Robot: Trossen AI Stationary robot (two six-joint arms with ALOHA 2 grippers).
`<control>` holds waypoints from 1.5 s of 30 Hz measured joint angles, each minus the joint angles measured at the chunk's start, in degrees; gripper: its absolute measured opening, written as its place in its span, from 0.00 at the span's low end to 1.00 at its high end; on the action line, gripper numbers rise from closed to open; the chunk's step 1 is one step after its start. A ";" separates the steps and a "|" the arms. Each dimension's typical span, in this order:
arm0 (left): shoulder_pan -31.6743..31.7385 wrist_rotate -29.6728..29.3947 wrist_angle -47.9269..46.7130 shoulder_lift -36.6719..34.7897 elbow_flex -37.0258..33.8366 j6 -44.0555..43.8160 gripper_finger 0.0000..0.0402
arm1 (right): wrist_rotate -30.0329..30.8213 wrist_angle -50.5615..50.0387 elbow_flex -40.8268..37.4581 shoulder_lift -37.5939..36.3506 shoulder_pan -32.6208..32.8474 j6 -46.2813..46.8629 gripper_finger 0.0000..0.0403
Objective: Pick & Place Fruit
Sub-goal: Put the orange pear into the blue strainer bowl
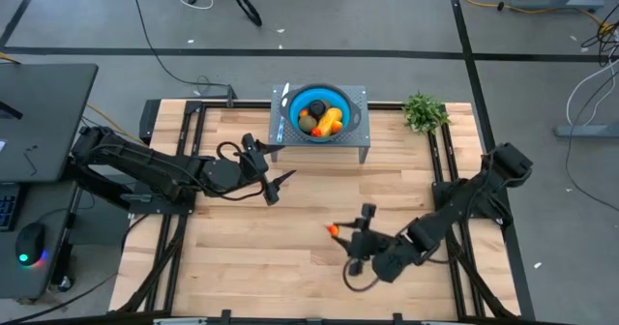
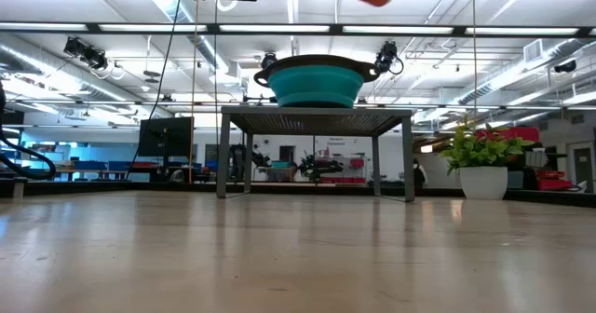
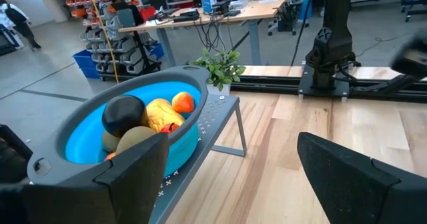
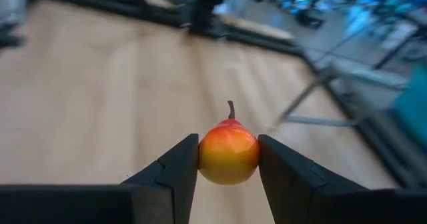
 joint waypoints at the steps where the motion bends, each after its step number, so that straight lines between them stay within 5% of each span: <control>1: 0.00 0.01 0.00 0.00 0.00 0.00 0.85 | 1.04 1.00 0.00 -0.05 -0.94 -1.46 0.39; 11: 0.00 0.00 -0.02 0.00 0.00 0.05 0.85 | 14.25 15.19 0.00 -0.05 -12.16 -26.43 0.39; 26: 0.00 -0.02 -0.07 0.00 0.01 1.18 0.85 | 13.23 38.33 0.00 -0.05 -28.01 -53.46 0.39; 45: 0.00 -0.02 0.37 0.00 0.00 1.85 0.85 | 5.48 37.77 0.00 -0.20 -40.90 -37.61 0.39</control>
